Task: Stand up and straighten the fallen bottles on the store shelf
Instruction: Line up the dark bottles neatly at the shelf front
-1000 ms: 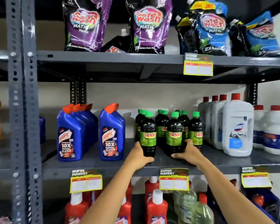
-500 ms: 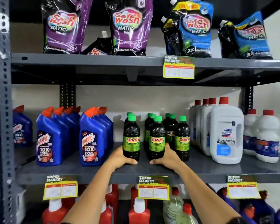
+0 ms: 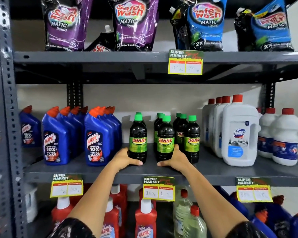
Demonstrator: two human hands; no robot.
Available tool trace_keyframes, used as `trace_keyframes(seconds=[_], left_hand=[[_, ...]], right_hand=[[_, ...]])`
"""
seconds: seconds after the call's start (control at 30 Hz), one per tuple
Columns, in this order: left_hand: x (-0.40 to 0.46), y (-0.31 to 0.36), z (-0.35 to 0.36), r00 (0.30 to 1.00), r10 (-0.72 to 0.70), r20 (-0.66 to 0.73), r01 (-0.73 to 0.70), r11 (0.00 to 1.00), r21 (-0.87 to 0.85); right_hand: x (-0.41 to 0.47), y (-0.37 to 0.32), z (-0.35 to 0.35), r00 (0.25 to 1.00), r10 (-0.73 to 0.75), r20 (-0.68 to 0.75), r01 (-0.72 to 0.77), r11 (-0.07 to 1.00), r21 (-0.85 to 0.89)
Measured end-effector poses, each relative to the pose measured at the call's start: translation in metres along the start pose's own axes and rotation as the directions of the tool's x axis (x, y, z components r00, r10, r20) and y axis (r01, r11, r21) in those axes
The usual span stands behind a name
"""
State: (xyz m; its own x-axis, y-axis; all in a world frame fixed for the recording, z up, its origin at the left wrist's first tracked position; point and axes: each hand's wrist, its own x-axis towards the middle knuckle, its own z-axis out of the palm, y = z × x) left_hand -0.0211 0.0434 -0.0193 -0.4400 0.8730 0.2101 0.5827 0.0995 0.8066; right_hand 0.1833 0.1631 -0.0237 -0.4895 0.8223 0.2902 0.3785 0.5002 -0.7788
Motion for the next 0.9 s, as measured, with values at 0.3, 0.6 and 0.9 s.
trace_keyframes(seconds=[0.3,0.6,0.9], left_hand=[[0.0054,-0.0047,-0.0004,1.000,-0.016,0.018,0.016,0.999,-0.028],[0.0059,-0.0040,0.0025,1.000,0.000,0.006,0.000,1.000,0.012],[0.0031,-0.0033,0.0014,1.000,0.002,0.000,-0.002,1.000,-0.017]], right_hand=[[0.0020,0.0018,-0.0002,1.000,0.009,-0.022,-0.009,1.000,0.007],[0.0033,0.0018,0.0001,1.000,0.009,-0.003,-0.009,0.998,-0.057],[0.0012,0.0012,-0.0005,1.000,0.015,-0.002,-0.015,0.999,-0.044]])
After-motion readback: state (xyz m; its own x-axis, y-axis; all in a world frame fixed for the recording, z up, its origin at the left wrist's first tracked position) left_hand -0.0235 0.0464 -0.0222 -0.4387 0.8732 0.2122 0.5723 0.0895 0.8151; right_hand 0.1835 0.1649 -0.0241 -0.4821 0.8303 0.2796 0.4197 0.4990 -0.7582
